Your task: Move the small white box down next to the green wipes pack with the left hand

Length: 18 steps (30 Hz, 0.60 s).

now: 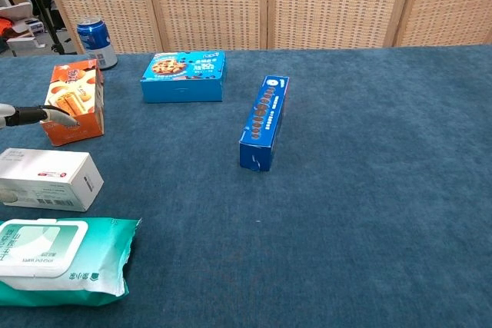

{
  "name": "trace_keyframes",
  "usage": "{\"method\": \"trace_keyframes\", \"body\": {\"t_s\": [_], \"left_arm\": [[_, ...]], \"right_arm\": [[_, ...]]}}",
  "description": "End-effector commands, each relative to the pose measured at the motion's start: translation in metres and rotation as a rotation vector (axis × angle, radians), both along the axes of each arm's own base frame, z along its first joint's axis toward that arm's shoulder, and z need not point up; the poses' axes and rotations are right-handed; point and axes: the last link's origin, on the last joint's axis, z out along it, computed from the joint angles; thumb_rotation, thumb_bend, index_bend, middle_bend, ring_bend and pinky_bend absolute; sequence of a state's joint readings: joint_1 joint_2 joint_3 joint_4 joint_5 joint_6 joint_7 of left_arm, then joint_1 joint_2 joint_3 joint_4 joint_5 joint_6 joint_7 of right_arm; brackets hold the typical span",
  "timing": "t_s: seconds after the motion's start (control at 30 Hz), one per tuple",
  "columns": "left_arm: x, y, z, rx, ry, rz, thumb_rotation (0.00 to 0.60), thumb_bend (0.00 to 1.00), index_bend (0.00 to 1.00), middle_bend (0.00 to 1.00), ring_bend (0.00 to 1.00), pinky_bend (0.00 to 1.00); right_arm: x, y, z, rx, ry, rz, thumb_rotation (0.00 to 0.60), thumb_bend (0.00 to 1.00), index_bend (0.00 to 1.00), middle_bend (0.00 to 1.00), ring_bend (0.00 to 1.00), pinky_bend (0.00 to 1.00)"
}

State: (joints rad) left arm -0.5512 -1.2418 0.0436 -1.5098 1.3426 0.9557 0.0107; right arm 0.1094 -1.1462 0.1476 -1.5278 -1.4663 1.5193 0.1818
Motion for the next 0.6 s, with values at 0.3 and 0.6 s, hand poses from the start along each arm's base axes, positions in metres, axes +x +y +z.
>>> {"method": "trace_keyframes", "body": {"t_s": [0.3, 0.6], "left_arm": [[-0.001, 0.004, -0.004, 0.010, 0.034, 0.041, 0.600, 0.24, 0.32, 0.32, 0.27, 0.34], [-0.003, 0.005, 0.021, -0.089, 0.041, 0.049, 0.600, 0.38, 0.40, 0.38, 0.32, 0.38]], "right_arm": [[-0.001, -0.001, 0.000, 0.001, 0.000, -0.001, 0.600, 0.00, 0.00, 0.00, 0.00, 0.00], [0.000, -0.001, -0.002, 0.003, 0.009, 0.000, 0.600, 0.00, 0.00, 0.00, 0.00, 0.00]]}}
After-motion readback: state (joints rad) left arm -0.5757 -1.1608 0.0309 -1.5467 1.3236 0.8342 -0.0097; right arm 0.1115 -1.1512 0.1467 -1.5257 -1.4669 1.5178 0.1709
